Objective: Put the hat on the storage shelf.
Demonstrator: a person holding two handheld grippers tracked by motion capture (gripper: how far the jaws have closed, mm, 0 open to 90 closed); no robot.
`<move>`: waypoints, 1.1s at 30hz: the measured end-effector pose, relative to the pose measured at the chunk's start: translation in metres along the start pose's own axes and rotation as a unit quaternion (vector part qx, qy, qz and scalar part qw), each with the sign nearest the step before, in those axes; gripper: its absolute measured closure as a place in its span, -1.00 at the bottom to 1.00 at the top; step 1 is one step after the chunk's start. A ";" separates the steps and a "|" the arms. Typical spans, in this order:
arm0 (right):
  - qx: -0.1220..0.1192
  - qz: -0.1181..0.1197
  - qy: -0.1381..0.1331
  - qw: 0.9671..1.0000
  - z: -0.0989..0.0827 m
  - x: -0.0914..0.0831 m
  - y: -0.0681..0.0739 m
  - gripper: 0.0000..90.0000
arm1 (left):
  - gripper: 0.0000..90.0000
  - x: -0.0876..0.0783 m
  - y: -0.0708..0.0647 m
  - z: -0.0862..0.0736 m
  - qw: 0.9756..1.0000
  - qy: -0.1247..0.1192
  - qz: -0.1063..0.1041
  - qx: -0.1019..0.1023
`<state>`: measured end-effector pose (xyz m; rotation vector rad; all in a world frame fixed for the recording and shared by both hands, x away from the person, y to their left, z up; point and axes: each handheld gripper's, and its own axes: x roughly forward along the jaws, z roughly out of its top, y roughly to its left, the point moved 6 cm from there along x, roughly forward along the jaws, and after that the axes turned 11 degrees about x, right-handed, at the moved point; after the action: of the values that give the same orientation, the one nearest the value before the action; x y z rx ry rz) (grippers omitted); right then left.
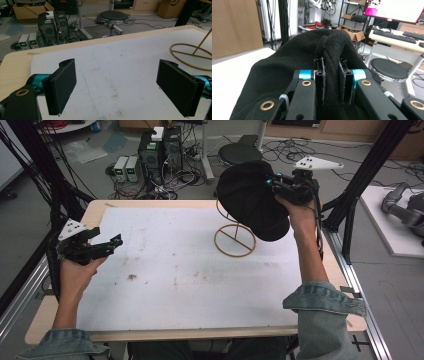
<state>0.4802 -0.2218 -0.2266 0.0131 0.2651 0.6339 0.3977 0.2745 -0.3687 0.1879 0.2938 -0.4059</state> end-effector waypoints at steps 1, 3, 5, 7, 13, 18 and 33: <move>-0.003 0.000 0.001 1.000 0.000 0.002 0.000 0.78 | -0.63 0.000 0.000 0.000 1.000 0.001 -0.001 0.001; -0.005 0.001 0.004 1.000 -0.001 0.006 0.000 0.78 | -0.63 0.000 0.000 0.000 1.000 0.000 -0.002 0.001; -0.001 0.004 0.010 1.000 -0.002 0.009 0.001 0.77 | -0.63 0.000 0.000 0.000 1.000 0.000 -0.001 0.002; -0.008 0.005 0.015 1.000 -0.003 0.013 0.002 0.77 | -0.63 0.000 0.000 0.000 1.000 0.002 -0.001 0.002; -0.011 0.009 0.029 0.999 -0.006 0.024 0.005 0.76 | -0.63 0.000 0.000 0.000 1.000 0.001 -0.001 0.001; -0.010 0.008 0.038 0.999 -0.009 0.029 0.006 0.76 | -0.63 0.000 0.000 0.000 1.000 0.000 -0.002 0.001; -0.017 0.001 0.052 0.999 -0.013 0.036 0.009 0.68 | -0.63 0.000 0.000 0.000 1.000 0.000 -0.001 0.002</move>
<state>0.4991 -0.1940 -0.2472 -0.0519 0.3553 0.6412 0.3976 0.2743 -0.3684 0.1906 0.2929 -0.4092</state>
